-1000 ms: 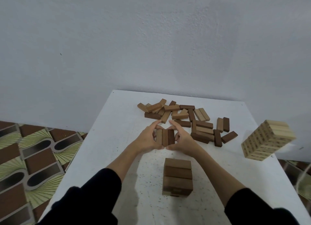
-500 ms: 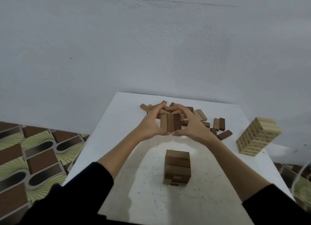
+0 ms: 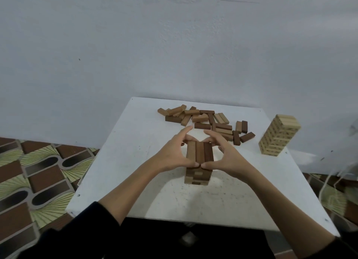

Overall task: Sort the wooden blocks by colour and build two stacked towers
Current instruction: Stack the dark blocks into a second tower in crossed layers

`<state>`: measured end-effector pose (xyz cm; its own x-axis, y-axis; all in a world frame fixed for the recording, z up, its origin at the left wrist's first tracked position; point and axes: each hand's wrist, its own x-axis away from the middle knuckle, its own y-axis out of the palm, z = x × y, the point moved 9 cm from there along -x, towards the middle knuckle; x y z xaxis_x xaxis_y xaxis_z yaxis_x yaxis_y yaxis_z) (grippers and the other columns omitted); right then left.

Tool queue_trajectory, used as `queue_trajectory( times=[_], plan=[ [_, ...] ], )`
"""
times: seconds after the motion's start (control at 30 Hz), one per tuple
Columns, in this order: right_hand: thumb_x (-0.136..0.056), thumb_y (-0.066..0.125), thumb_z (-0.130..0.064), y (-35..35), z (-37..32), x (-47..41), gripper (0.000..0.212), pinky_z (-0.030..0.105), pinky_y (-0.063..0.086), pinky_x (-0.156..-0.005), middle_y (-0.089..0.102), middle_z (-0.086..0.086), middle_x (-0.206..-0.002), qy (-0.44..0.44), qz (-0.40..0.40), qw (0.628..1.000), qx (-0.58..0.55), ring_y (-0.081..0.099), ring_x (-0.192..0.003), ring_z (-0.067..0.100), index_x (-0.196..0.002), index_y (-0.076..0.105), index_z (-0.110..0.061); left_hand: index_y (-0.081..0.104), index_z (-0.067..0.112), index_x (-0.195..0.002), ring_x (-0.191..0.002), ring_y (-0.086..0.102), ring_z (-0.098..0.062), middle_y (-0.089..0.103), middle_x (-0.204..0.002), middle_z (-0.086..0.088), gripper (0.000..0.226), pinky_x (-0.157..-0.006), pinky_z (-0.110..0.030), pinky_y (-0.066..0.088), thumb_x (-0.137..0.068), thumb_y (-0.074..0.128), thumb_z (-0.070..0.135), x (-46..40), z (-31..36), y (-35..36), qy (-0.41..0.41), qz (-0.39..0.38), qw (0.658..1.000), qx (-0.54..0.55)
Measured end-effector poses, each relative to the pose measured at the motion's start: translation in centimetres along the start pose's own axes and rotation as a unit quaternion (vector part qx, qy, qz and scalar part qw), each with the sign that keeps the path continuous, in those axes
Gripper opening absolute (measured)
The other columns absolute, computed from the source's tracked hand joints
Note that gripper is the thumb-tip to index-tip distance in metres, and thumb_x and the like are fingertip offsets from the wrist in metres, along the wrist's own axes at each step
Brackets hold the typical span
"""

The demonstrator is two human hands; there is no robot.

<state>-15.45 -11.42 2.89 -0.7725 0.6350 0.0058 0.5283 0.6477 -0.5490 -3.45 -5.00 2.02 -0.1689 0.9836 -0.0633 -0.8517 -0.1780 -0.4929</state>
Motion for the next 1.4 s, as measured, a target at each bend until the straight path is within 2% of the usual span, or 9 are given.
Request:
queue_trajectory(
  times=[0.17,0.37,0.57,0.8,1.03,1.17,1.4],
  plan=[
    [-0.069,0.082,-0.017,0.4,0.3,0.7,0.089,0.027,0.025,-0.1,0.051,-0.007,-0.125,0.004,-0.006,1.0,0.019,0.041,-0.121,0.011,-0.139,0.03,-0.035,0.019,0.031,-0.147,-0.12,0.045,-0.008,0.051,-0.121,0.016,0.105,-0.102,-0.023,0.03,-0.067,0.085,0.024,0.4,-0.7,0.8,-0.013,-0.002,1.0,-0.003],
    [-0.071,0.081,-0.019,0.6,0.0,0.8,0.089,0.028,0.025,-0.104,0.048,-0.005,-0.129,0.006,-0.017,0.999,0.039,0.04,-0.122,0.013,-0.139,0.027,-0.035,0.017,0.031,-0.148,-0.121,0.042,-0.008,0.047,-0.124,0.014,0.105,-0.106,-0.029,0.031,-0.068,0.085,0.027,0.4,-0.9,1.3,-0.027,-0.004,0.999,-0.018],
    [-0.069,0.083,-0.018,0.4,-0.5,1.3,0.099,0.028,0.026,-0.105,0.042,-0.005,-0.135,0.007,-0.032,0.998,0.053,0.036,-0.126,0.012,-0.144,0.02,-0.03,0.01,0.029,-0.15,-0.121,0.038,-0.004,0.04,-0.127,0.015,0.114,-0.101,-0.022,0.026,-0.066,0.086,0.024,0.8,-0.9,1.1,-0.035,-0.027,0.998,-0.036],
    [-0.069,0.083,-0.019,0.5,-0.5,1.2,0.098,0.032,0.024,-0.108,0.042,-0.007,-0.133,0.004,-0.03,0.997,0.065,0.035,-0.126,0.012,-0.144,0.02,-0.031,0.015,0.025,-0.149,-0.116,0.039,-0.002,0.042,-0.12,0.017,0.108,-0.1,-0.018,0.026,-0.067,0.085,0.02,0.9,-1.0,0.9,-0.037,-0.02,0.999,-0.035],
    [-0.071,0.081,-0.018,0.7,0.0,1.0,0.096,0.026,0.021,-0.102,0.041,-0.011,-0.126,0.007,-0.027,0.997,0.07,0.033,-0.12,0.008,-0.144,0.019,-0.03,0.015,0.023,-0.149,-0.115,0.039,-0.004,0.041,-0.12,0.014,0.108,-0.101,-0.02,0.026,-0.068,0.085,0.019,0.9,-0.8,1.0,-0.028,-0.008,0.999,-0.032],
    [-0.069,0.083,-0.019,0.8,0.3,0.7,0.101,0.025,0.02,-0.103,0.043,-0.01,-0.128,0.001,-0.031,0.998,0.057,0.034,-0.124,0.011,-0.145,0.017,-0.029,0.013,0.024,-0.149,-0.12,0.039,-0.003,0.042,-0.131,0.011,0.11,-0.104,-0.022,0.026,-0.067,0.086,0.022,0.8,-0.8,1.3,-0.022,-0.014,0.999,-0.022],
    [-0.069,0.082,-0.019,1.1,0.6,0.4,0.101,0.024,0.019,-0.101,0.043,-0.012,-0.124,0.003,-0.031,0.998,0.051,0.033,-0.124,0.011,-0.146,0.018,-0.029,0.012,0.024,-0.149,-0.121,0.041,-0.007,0.045,-0.129,0.008,0.109,-0.107,-0.026,0.025,-0.068,0.085,0.02,0.9,-0.7,1.6,-0.02,-0.01,1.0,0.0]
  ],
)
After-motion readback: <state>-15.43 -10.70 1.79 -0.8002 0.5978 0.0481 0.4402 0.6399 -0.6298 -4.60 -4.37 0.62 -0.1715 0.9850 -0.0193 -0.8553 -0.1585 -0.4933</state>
